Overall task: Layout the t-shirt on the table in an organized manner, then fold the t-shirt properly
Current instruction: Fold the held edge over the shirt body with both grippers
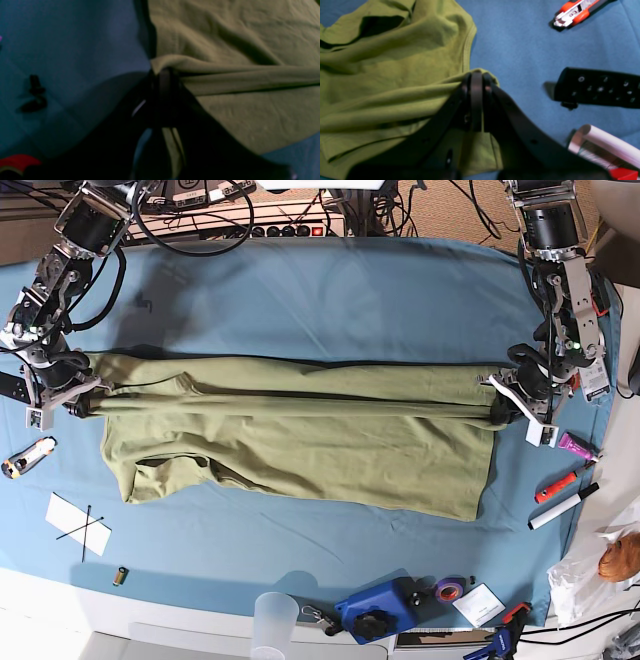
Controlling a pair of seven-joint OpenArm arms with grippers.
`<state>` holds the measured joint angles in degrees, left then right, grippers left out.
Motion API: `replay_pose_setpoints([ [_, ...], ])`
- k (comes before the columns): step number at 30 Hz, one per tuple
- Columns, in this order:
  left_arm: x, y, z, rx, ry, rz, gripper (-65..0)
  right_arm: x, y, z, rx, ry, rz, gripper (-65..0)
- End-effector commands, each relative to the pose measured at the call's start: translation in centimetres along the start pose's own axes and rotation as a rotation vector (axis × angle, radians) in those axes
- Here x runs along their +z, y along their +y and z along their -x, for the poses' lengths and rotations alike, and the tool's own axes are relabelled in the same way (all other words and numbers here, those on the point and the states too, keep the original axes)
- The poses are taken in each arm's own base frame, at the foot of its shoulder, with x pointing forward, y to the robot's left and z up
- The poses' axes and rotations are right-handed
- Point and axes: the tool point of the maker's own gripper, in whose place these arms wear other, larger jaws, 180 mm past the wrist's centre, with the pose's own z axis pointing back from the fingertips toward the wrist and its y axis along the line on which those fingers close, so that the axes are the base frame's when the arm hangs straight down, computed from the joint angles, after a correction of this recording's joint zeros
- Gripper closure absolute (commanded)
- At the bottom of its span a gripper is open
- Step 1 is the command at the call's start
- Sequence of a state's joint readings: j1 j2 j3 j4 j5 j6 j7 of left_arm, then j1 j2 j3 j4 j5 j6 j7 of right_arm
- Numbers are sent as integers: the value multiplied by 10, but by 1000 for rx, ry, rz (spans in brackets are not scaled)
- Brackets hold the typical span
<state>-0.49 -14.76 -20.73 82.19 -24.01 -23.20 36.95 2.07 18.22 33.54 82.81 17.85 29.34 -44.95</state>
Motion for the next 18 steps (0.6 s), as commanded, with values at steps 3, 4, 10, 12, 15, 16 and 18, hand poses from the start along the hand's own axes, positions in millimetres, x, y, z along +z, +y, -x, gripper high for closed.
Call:
replay_pose_setpoints([
  [3, 3, 3, -18, -28, -51, 2, -52, 4, -8, -21, 31, -46, 14, 0],
  [4, 3, -1, -18, -42, -51, 23, -125, 4, -5, -19, 49, -34, -6, 0],
  [10, 4, -9, -20, -67, -58, 63, -286, 5, 9, -10, 89, 14, -84, -152],
  [12, 5, -9, -25, -32, -80, 66, -286, 5, 9, -10, 87, 12, -85, -169],
  [15, 10, -7, -36, 9, -104, 49, -286, 6, 10, -12, 84, 4, -88, -169],
  [16, 11, -7, -38, 8, -104, 42, -286, 6, 10, -14, 83, 0, -90, -169],
  [18, 15, -8, -42, -2, -88, 28, -286, 7, 10, -18, 62, -27, -98, -169],
])
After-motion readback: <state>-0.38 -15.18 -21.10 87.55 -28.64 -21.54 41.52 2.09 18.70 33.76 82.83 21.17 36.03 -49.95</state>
